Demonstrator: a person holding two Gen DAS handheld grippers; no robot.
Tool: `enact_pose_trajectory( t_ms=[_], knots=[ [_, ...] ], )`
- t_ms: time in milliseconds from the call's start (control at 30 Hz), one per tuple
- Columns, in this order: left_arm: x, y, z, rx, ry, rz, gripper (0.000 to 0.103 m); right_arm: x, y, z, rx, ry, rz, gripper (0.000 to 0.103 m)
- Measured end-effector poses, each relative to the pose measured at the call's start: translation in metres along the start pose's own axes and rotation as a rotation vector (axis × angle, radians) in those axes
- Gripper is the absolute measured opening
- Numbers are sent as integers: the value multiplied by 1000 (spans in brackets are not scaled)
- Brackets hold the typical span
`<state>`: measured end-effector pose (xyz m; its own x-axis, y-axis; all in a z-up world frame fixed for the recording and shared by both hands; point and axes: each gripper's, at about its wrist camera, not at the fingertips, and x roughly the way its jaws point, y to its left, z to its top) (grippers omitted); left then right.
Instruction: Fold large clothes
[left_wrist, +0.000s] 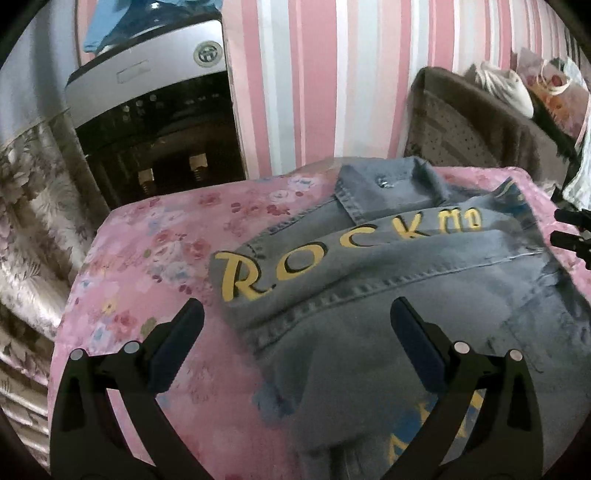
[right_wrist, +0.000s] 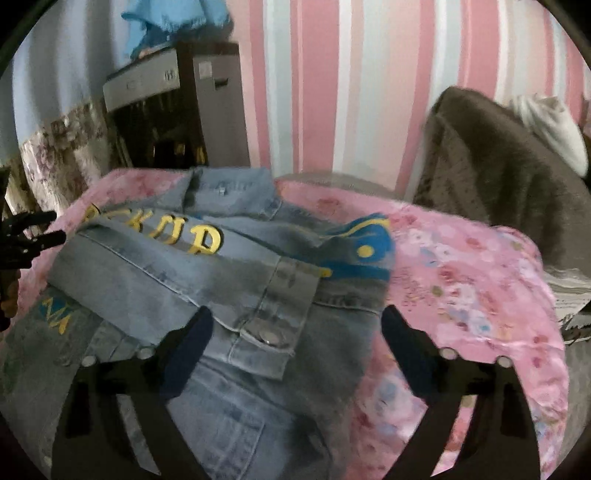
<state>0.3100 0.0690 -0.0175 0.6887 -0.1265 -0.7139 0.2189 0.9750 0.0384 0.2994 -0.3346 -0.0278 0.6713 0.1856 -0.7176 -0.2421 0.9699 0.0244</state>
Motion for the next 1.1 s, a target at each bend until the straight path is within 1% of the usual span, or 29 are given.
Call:
enact_pose_trajectory(
  t_ms=[33,133,167,200,233,267,300,333,367,400,433,467,533,633,700,767,800,833,900,933,967,1000,1033,1067,1100],
  knots=[
    [4,0,1,-6,6,-4,100,7,0,1,5,16,7,77],
    [15,0,0,-21,17,-24,100,37,-3,1,39,93,44,77],
    [17,0,-1,-23,15,-24,100,43,-3,0,51,108,48,75],
    [19,0,-2,-25,14,-24,100,49,-5,-1,71,120,65,70],
    [20,-1,-4,-25,12,-22,100,54,-5,-3,90,126,102,56],
    [21,-1,-5,-24,12,-23,100,56,-4,-3,98,125,125,49],
    [21,-2,-5,-19,10,-22,100,56,-2,-3,96,119,125,43],
    [21,-2,-5,-13,6,-19,100,56,2,-2,78,111,117,38],
    [19,-2,-5,-11,2,-15,100,54,5,-1,64,100,106,30],
    [18,-1,-4,-10,-4,-9,100,49,8,1,41,78,90,26],
    [16,0,-4,-15,-13,-3,100,42,11,4,23,45,69,3],
    [13,2,-4,-25,-20,-5,100,29,14,8,5,-9,12,2],
    [11,7,-4,-52,-24,-19,100,12,13,14,-22,-70,-70,2],
    [14,12,-2,-79,-14,-28,100,4,8,14,-61,-68,-160,2],
    [16,14,-1,-81,-8,-22,100,14,2,7,-54,-24,-143,2],
    [18,15,-1,-85,4,-23,100,22,-2,2,-59,6,-152,3],
    [19,15,0,-87,9,-29,100,31,-4,0,-55,39,-144,3],
    [21,14,1,-82,20,-37,100,37,-4,-2,-52,60,-132,6],
    [25,12,2,-67,40,-31,100,38,-5,-5,-61,52,-118,8],
    [26,11,3,-58,43,-18,100,35,-7,-6,-52,50,-104,12],
    [26,9,3,-50,39,-15,100,28,-10,-5,-33,37,-76,29],
    [25,8,4,-48,33,-14,100,21,-13,-4,-24,14,-50,41],
    [24,8,5,-48,29,-17,100,14,-14,-3,-26,-9,-34,63],
    [24,7,7,-50,26,-23,100,6,-13,-2,-41,-42,-30,67],
    [24,6,8,-52,24,-27,100,-1,-12,-2,-62,-70,-35,67]
  ],
)
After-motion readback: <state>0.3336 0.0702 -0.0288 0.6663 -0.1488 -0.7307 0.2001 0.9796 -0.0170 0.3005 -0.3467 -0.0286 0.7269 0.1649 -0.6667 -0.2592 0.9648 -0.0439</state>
